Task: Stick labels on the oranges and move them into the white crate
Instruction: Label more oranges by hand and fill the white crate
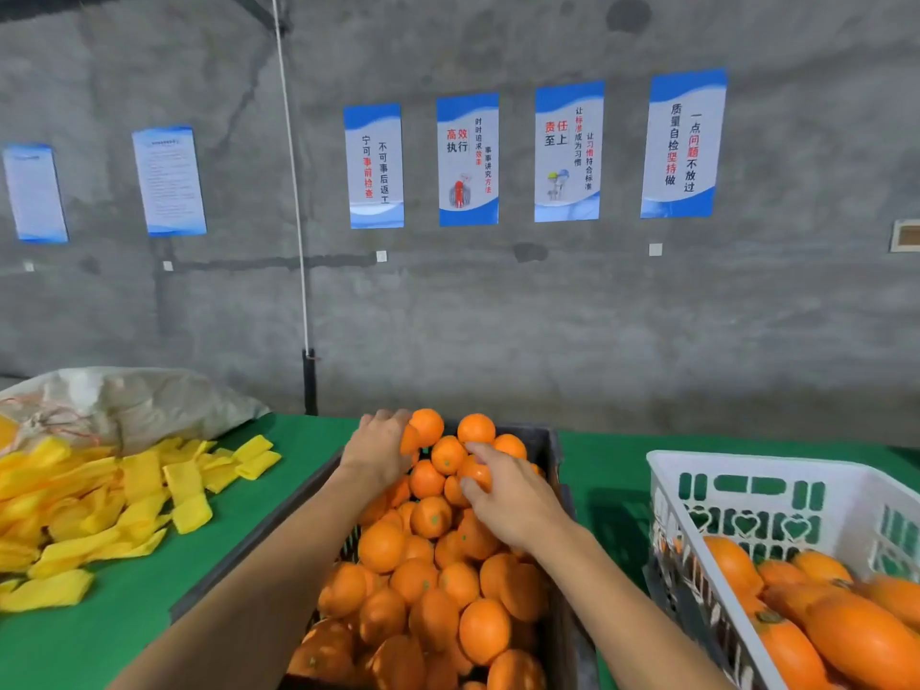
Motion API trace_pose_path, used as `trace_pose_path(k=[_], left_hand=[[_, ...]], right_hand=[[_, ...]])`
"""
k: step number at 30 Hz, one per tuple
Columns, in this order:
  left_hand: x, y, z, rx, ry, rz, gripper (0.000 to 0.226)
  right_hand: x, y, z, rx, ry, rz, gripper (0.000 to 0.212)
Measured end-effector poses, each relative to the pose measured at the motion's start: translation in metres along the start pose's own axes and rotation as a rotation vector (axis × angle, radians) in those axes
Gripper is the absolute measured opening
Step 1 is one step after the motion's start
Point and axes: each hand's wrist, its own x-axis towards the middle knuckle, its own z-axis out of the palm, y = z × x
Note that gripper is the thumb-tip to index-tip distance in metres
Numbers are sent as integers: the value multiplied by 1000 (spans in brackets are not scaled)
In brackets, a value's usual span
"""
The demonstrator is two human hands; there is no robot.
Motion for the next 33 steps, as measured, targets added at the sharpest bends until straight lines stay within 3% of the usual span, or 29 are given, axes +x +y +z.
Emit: trace_pose_path(k=[5, 10, 13, 18, 23, 27, 33], left_hand=[[-64, 66, -60, -272, 111, 191, 68], [-163, 117, -95, -470, 362, 340, 67], [-217, 144, -95, -518, 475, 418, 68], [-289, 173, -54, -546, 520, 511, 71], [-338, 183, 26, -597, 364, 484, 75], [-367, 175, 94, -620, 139, 456, 77], [-387, 167, 157, -427, -138, 454, 48]], right_hand=[[-37, -27, -30, 144, 156, -37, 49], [-116, -47, -67, 318, 443, -66, 46], [-176, -55, -74, 567, 562, -71, 36], [-269, -39, -53, 715, 666, -49, 46], [-329, 9, -5, 659, 609, 121, 52], [-355, 44, 40, 557, 411, 265, 50], [-391, 93, 45, 427, 170, 284, 28]])
